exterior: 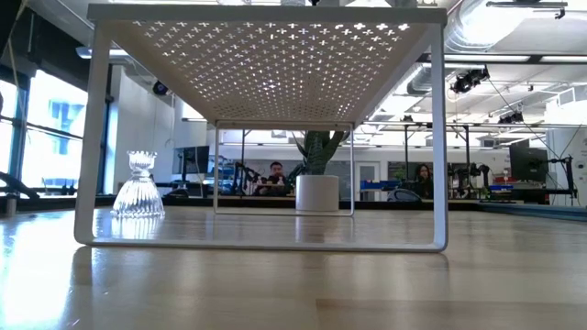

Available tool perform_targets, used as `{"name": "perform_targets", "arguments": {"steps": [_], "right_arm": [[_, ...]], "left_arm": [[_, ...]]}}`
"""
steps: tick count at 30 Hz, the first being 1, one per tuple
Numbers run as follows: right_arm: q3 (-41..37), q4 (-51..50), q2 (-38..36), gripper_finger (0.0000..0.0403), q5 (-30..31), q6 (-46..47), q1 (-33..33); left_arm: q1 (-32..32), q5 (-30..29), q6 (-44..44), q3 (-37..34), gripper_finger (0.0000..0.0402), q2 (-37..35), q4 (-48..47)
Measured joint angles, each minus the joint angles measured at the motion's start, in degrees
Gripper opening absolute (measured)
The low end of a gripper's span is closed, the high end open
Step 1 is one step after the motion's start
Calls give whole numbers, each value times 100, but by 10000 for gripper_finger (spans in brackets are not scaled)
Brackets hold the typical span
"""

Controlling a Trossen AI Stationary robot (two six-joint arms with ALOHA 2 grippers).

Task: Pick & Place candle stick holders
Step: Put the black candle holder on the shelf

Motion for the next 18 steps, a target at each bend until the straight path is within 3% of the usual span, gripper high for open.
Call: {"name": "perform_targets", "arguments": {"steps": [4, 10, 18], "right_arm": [[13, 120, -45, 145, 268, -25, 272], [-4, 205, -24, 145, 613, -303, 620], [-22, 1169, -125, 145, 1135, -1862, 1017]], "left_arm": [[2, 274, -32, -24, 10, -172, 267], [4, 200, -87, -22, 10, -169, 101], [17, 209, -214, -255, 10, -90, 463]]}}
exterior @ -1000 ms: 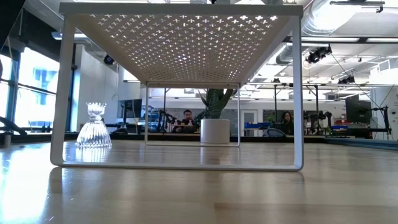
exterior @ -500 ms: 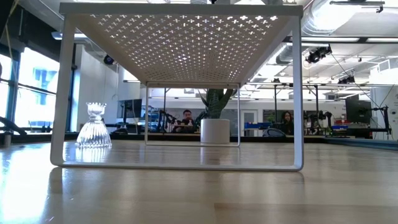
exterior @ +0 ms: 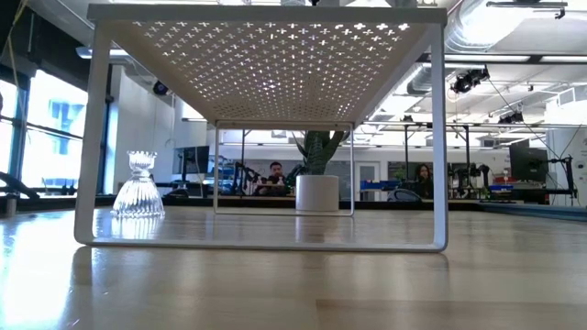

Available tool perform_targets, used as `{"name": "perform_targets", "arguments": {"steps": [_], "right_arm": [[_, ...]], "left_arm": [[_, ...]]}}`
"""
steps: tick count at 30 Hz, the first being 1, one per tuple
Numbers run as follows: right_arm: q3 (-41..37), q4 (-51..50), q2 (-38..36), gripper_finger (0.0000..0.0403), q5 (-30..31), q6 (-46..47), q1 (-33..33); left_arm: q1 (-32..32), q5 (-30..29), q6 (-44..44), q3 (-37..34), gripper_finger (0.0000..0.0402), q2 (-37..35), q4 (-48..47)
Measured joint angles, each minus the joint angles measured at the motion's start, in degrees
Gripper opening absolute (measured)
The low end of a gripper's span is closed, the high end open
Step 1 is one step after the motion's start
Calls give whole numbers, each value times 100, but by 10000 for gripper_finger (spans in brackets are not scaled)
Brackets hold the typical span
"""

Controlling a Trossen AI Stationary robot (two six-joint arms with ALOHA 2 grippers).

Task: Pick & Place candle stick holders
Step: Put the black candle holder on the shelf

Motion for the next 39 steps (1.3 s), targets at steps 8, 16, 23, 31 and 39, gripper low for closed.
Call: {"name": "perform_targets", "arguments": {"steps": [8, 16, 23, 31, 39], "right_arm": [[3, 925, -104, 145, 1254, -1358, 598], [3, 572, -245, 145, 2733, -1274, 1395], [2, -211, -252, 144, 3535, -579, 1891], [3, -948, -253, 144, 3863, 264, 2200], [3, -1406, -253, 144, 4114, 905, 2495]], "left_arm": [[-7, -158, -28, -9, 10, -123, -56], [-9, -217, -306, -13, 10, -807, 107], [-17, 40, -375, -11, 10, -1149, 877], [-149, 583, -309, -15, 10, -1207, 2057], [-521, -15, 340, -19, 10, -1237, 2310]]}}
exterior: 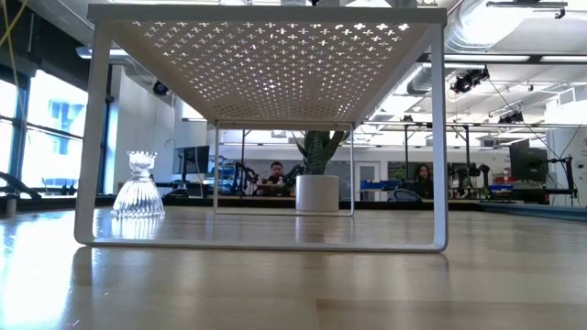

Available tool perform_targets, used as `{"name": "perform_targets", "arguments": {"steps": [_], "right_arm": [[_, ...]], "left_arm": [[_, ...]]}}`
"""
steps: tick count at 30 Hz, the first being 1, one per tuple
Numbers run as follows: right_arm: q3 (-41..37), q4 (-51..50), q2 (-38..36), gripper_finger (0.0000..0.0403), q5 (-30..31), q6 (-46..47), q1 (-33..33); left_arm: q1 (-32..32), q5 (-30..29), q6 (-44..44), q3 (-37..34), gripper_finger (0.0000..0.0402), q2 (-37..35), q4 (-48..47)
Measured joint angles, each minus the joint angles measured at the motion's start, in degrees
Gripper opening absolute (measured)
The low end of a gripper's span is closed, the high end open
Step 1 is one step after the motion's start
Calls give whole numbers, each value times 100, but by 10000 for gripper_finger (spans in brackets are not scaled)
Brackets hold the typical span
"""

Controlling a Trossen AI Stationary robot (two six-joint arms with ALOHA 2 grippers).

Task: Pick & Place candle stick holders
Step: Put the black candle holder on the shelf

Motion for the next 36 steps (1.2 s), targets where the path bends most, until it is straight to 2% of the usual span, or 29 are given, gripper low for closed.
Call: {"name": "perform_targets", "arguments": {"steps": [3, 8, 14, 16, 20, 25, 30, 33, 36], "right_arm": [[0, -137, 0, 144, 1, 234, 105], [0, -368, 0, 144, 6, 465, 216], [0, -659, 2, 144, 24, 717, 214], [1, -725, 2, 144, 149, 796, 216], [2, -750, 4, 144, 316, 810, 214], [4, -748, 4, 144, 353, 832, 214], [4, -905, 7, 144, 290, 1133, 214], [4, -1074, 22, 144, 304, 1244, 214], [4, -1082, 22, 144, 319, 1254, 201]], "left_arm": [[-156, -451, 89, -7, 10, -201, -302], [-844, -2158, 275, 2, 10, -883, -927], [-1714, -3768, 267, 6, 10, -1466, -1793], [-1997, -4055, 162, -2, 10, -1601, -2170], [-2303, -4210, -141, -260, 10, -1865, -2766], [-2335, -4554, -422, -1518, 10, -2402, -2589], [-2342, -4657, -654, -3336, 10, -3451, -1455], [-2338, -4132, -626, -4677, 10, -4341, -338], [-2336, -3480, -214, -6080, 10, -5127, 1095]]}}
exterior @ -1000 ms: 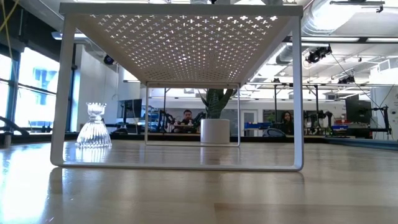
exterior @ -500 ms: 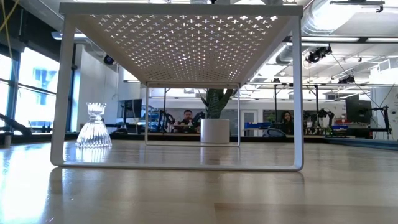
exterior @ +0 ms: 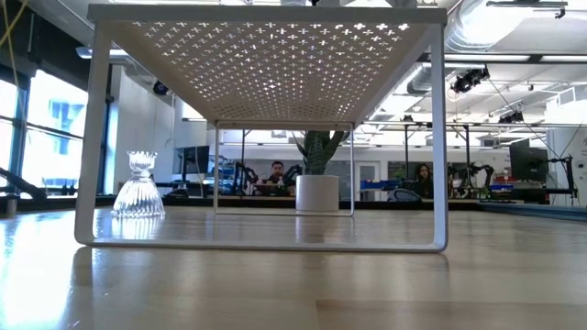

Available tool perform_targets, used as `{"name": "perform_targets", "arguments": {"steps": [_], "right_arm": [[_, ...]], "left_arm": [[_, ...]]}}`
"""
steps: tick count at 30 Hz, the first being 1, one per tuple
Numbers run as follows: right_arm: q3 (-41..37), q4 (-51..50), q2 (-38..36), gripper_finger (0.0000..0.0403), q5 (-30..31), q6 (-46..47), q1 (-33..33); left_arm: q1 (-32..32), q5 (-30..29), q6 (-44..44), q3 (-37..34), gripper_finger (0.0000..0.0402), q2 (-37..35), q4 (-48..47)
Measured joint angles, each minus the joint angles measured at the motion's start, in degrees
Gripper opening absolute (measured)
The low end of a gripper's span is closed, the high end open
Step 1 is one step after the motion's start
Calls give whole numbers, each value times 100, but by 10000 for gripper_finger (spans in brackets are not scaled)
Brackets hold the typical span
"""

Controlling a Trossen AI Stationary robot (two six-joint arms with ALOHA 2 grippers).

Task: Pick & Place candle stick holders
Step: Put the black candle holder on the shelf

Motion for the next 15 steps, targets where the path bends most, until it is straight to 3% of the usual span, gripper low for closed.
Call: {"name": "perform_targets", "arguments": {"steps": [4, 7, 15], "right_arm": [[0, 0, 0, 144, 1, -6, -89], [-2, 0, 0, 144, -11, -20, -126], [-3, 9, 0, 144, -63, -55, -265]], "left_arm": [[-2, 914, 773, -1588, 10, -773, 1745], [0, 1442, 1042, -2371, 10, -1089, 2670], [18, 990, 707, -2936, 10, -845, 2915]]}}
